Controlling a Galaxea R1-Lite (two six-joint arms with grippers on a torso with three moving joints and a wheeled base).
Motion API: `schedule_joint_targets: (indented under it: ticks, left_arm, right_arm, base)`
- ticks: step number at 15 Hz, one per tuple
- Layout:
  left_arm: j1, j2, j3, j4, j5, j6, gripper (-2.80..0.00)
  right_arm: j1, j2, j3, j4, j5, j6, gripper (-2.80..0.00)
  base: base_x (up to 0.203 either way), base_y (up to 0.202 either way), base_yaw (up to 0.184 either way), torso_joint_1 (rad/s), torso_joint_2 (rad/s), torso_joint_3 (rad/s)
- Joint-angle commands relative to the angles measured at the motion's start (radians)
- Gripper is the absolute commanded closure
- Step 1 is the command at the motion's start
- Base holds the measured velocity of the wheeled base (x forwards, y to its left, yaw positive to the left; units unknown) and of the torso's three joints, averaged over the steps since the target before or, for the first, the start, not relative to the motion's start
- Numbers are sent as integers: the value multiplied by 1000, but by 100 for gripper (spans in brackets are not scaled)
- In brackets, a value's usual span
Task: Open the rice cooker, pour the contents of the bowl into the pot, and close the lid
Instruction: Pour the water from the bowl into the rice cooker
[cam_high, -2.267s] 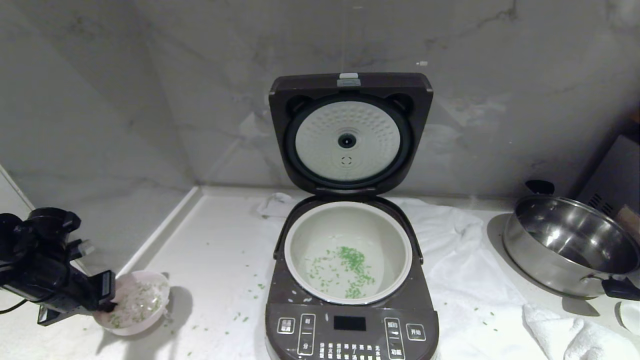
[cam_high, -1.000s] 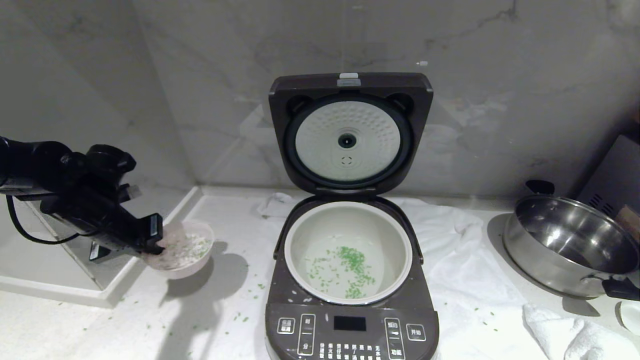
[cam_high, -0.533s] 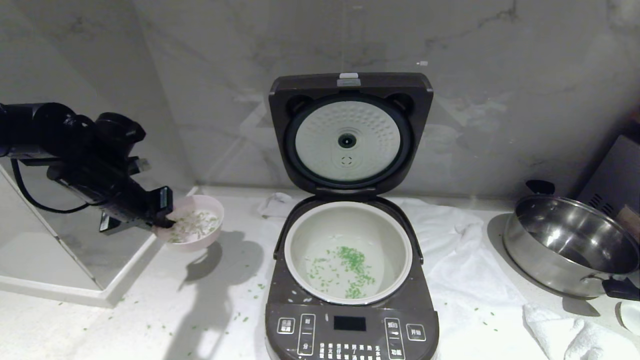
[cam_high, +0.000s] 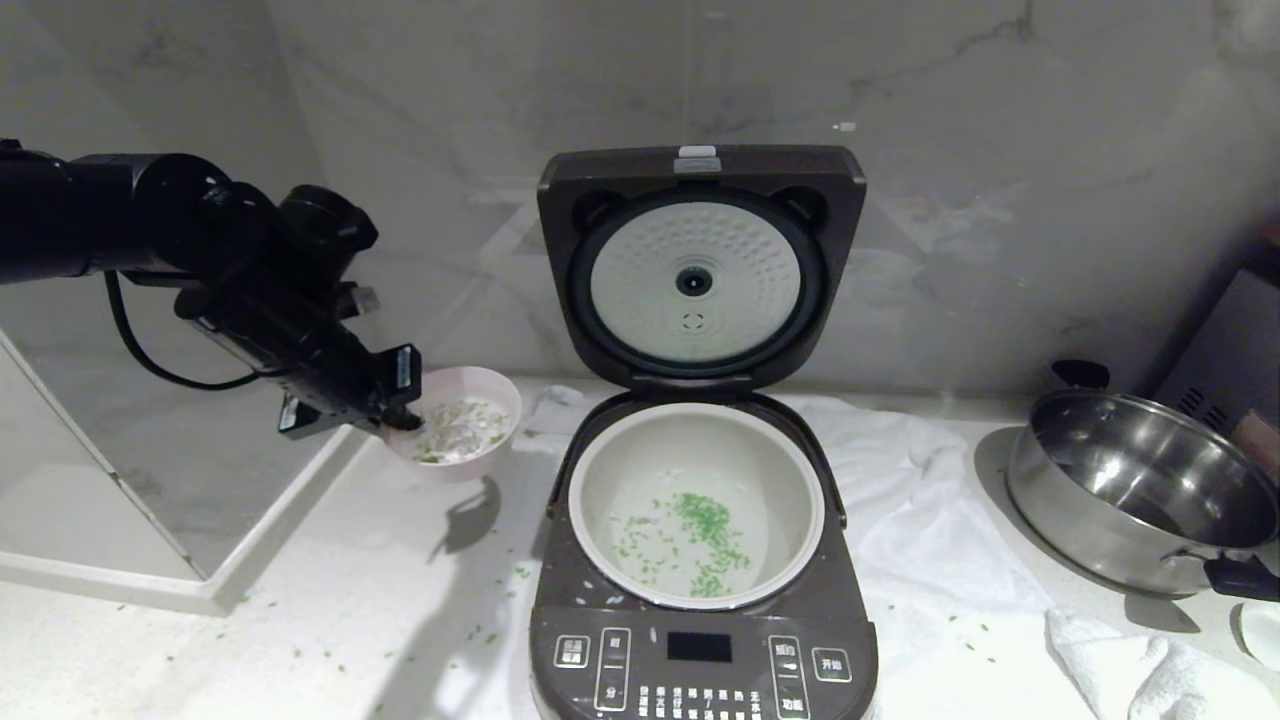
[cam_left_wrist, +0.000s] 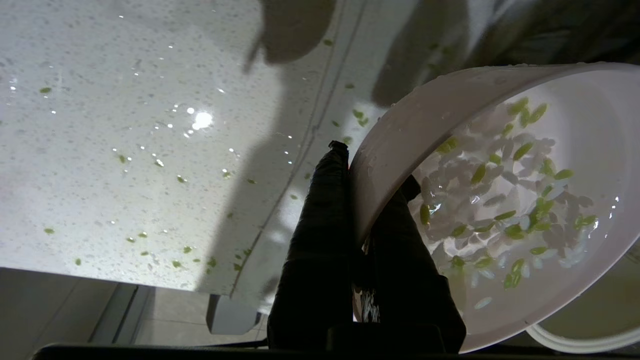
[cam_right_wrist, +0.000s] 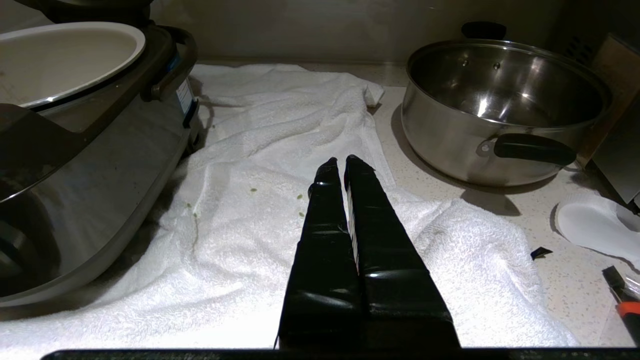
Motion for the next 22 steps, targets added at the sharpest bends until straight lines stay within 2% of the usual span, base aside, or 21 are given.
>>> schedule_joint_targets:
  ticks: [1,7,12,22]
  left_arm:
    - [-44,9,-33,20,-1,-11,0]
    - [-159,49,-39,21,-1,-54,0]
    - [-248,119,-102,21,-1,-142,0]
    - [-334,191,-179,14,1,-151,0]
  right_arm:
    - [0,0,2,0,0,0,0]
    - [0,0,2,0,0,0,0]
    - [0,0,2,0,0,0,0]
    - [0,0,2,0,0,0,0]
  base:
    - [0,0,0,0,0,0]
    - [0,0,0,0,0,0]
    - [0,0,0,0,0,0]
    - [0,0,0,0,0,0]
